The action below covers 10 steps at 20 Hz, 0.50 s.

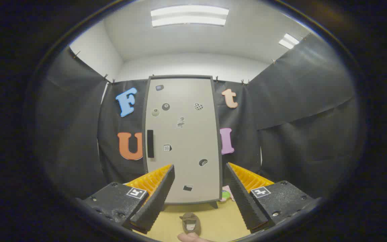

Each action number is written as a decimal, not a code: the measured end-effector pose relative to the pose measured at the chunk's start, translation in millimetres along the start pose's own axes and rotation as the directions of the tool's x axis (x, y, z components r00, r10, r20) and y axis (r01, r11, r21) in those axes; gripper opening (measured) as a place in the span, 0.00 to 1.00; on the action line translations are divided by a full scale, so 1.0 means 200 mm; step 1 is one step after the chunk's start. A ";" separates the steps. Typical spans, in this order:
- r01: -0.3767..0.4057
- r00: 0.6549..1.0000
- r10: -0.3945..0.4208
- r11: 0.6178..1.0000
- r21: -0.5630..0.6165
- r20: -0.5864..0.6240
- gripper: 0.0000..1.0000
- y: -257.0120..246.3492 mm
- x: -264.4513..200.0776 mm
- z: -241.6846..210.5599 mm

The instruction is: Open the shoe cabinet door, grab the shoes and put them into the shoe cabinet, then close the shoe cabinet door.

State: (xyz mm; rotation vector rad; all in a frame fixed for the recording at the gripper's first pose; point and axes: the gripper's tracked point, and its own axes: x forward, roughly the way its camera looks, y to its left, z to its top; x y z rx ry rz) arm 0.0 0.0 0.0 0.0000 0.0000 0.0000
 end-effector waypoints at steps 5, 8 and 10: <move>0.027 0.999 -0.026 1.000 0.016 -0.021 0.98 -0.05 0.02 -0.02; 0.005 1.000 -0.004 1.000 0.027 -0.025 0.98 -0.04 0.05 0.00; -0.019 1.000 0.020 0.999 0.045 -0.014 0.98 -0.02 0.07 0.03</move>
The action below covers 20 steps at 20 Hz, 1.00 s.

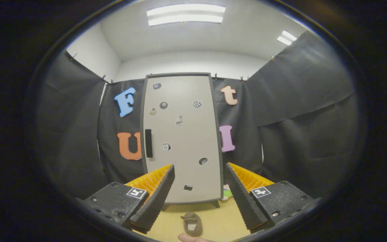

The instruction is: Open the shoe cabinet door, grab the shoes and put them into the shoe cabinet, then close the shoe cabinet door.

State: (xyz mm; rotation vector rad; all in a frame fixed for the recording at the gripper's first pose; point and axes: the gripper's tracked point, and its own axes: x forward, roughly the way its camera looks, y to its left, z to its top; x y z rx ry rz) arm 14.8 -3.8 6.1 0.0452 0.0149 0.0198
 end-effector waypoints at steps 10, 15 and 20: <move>-0.094 0.996 0.094 0.995 0.013 0.008 0.98 0.12 0.24 0.05; -0.133 0.989 0.132 0.991 -0.002 -0.071 0.98 0.29 0.49 0.10; -0.225 0.969 0.220 0.973 -0.039 -0.116 0.98 0.55 0.77 0.13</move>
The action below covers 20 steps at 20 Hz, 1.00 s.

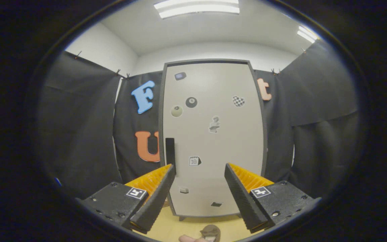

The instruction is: Open the shoe cabinet door, grab the shoes and put them into the shoe cabinet, then close the shoe cabinet door.

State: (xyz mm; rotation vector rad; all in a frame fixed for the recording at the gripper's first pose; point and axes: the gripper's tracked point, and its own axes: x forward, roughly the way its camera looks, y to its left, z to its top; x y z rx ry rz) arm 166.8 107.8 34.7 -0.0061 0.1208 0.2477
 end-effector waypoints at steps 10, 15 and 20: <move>-0.075 0.992 0.077 0.997 0.022 -0.100 0.98 0.29 0.67 -0.12; -0.019 0.992 0.014 0.999 -0.040 -0.126 0.98 0.34 0.88 -0.19; 0.079 0.988 -0.088 0.994 -0.071 -0.128 0.61 0.32 0.96 -0.15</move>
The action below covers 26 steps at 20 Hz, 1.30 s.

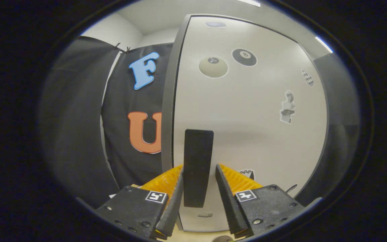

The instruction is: Open the shoe cabinet door, grab the shoes and put them into the shoe cabinet, then close the shoe cabinet door.

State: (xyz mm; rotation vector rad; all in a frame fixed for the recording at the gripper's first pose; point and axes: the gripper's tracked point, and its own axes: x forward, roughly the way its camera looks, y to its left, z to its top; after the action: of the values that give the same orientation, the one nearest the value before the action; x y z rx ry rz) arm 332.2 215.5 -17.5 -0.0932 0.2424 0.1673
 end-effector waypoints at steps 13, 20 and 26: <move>-0.220 0.974 0.222 0.975 0.035 -0.049 0.32 -0.03 -0.35 -0.06; -0.319 0.944 0.321 0.947 0.038 -0.073 0.32 -0.21 -0.74 -0.08; -0.390 0.917 0.392 0.920 0.042 -0.066 0.31 -0.34 -0.94 -0.10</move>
State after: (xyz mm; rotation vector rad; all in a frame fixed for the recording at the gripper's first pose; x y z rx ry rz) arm 159.8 117.3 15.0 -0.0212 0.3357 0.5612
